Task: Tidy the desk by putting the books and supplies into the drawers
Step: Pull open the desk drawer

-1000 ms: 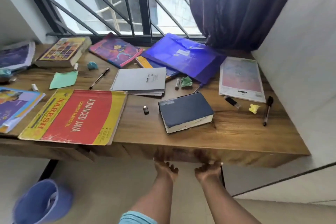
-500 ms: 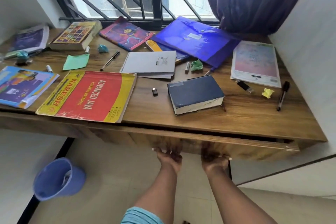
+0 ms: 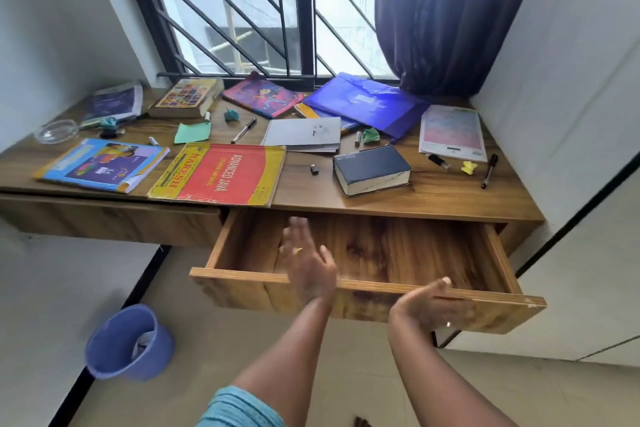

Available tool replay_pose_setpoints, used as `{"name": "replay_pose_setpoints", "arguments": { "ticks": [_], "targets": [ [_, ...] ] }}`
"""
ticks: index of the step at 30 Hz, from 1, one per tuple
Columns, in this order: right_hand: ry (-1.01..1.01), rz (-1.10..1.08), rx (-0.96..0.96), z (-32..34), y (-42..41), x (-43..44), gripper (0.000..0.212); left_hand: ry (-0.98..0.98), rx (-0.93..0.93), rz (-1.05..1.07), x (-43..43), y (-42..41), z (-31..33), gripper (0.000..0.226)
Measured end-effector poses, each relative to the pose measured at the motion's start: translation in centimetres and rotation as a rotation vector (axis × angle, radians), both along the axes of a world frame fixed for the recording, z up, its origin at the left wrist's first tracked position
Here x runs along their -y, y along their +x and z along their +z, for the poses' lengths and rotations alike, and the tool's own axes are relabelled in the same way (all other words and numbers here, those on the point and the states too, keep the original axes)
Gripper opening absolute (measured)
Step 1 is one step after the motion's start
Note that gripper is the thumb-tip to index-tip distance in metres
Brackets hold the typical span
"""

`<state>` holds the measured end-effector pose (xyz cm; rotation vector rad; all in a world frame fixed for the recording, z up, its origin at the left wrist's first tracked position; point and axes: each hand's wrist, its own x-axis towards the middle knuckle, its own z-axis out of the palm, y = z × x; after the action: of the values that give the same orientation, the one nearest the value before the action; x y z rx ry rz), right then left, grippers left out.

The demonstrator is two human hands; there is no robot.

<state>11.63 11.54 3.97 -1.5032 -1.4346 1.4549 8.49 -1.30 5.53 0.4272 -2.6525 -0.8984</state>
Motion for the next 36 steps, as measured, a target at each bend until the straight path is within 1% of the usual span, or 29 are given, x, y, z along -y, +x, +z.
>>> {"name": "replay_pose_setpoints", "arguments": {
  "ticks": [1,2,3,4,5,6,7,8,9,11,12,14,16,18,21,25,26,29,32,34,36],
  "targets": [
    [0.235,0.119,0.037,-0.1,0.4,0.3,0.072,-0.082,0.110,-0.136,0.0,0.7,0.4,0.045],
    [0.510,0.240,0.075,-0.2,0.8,0.5,0.068,-0.148,0.235,-0.236,-0.1,1.6,0.9,0.034],
    [0.753,0.375,0.104,-0.3,1.1,0.9,0.058,-0.214,0.332,-0.291,-0.2,2.4,1.2,0.037],
    [0.910,0.545,0.125,-0.5,1.4,1.4,0.048,-0.297,0.396,-0.324,-0.2,3.1,1.5,0.044],
    [0.974,0.768,0.170,-0.3,1.9,1.9,0.043,-0.338,0.420,-0.334,-0.1,3.6,1.7,0.048],
    [0.988,0.991,0.272,-0.2,2.6,2.5,0.047,-0.354,0.424,-0.342,0.1,4.0,1.8,0.046],
    [1.031,1.152,0.386,-0.1,3.3,3.0,0.058,-0.351,0.456,-0.335,0.3,4.4,2.1,0.042],
    [1.082,1.231,0.484,0.1,3.8,3.3,0.065,-0.344,0.494,-0.333,0.4,4.6,2.1,0.038],
    [1.097,1.263,0.561,0.5,4.3,3.3,0.064,-0.333,0.533,-0.322,0.6,5.2,2.3,0.036],
    [1.049,1.310,0.673,1.2,5.1,3.5,0.052,-0.257,0.631,-0.288,0.8,6.7,2.7,0.040],
    [0.998,1.331,0.701,1.6,5.6,3.6,0.048,-0.259,0.680,-0.304,0.8,7.5,2.9,0.043],
    [0.858,1.372,0.720,2.0,6.8,3.9,0.045,-0.344,0.749,-0.388,0.7,9.2,3.9,0.046],
    [0.740,1.416,0.741,2.7,8.1,4.3,0.040,-0.415,0.792,-0.433,1.0,10.6,4.6,0.044],
    [0.721,1.480,0.779,3.6,9.5,4.5,0.036,-0.457,0.858,-0.467,1.3,12.1,4.8,0.039],
    [0.750,1.608,0.861,4.8,11.5,4.7,0.029,-0.465,0.885,-0.475,1.6,14.6,5.0,0.037],
    [0.590,1.725,0.900,5.2,13.3,5.0,0.023,-0.487,0.937,-0.464,1.5,16.8,4.5,0.035],
    [0.564,1.753,0.919,5.4,13.6,5.1,0.023,-0.490,0.966,-0.451,1.4,17.4,4.4,0.035],
    [0.492,1.826,0.981,5.9,14.8,5.3,0.035,-0.495,1.018,-0.441,1.5,19.2,4.3,0.036],
    [0.410,1.880,1.011,5.9,16.0,5.7,0.030,-0.507,1.031,-0.450,1.5,20.6,4.0,0.037],
    [0.407,1.898,1.009,6.0,16.4,5.9,0.029,-0.493,1.008,-0.435,1.7,21.1,4.4,0.037],
    [0.451,1.906,0.992,5.8,16.4,5.9,0.030,-0.473,0.970,-0.449,1.9,21.3,4.9,0.036]
  ]
}}
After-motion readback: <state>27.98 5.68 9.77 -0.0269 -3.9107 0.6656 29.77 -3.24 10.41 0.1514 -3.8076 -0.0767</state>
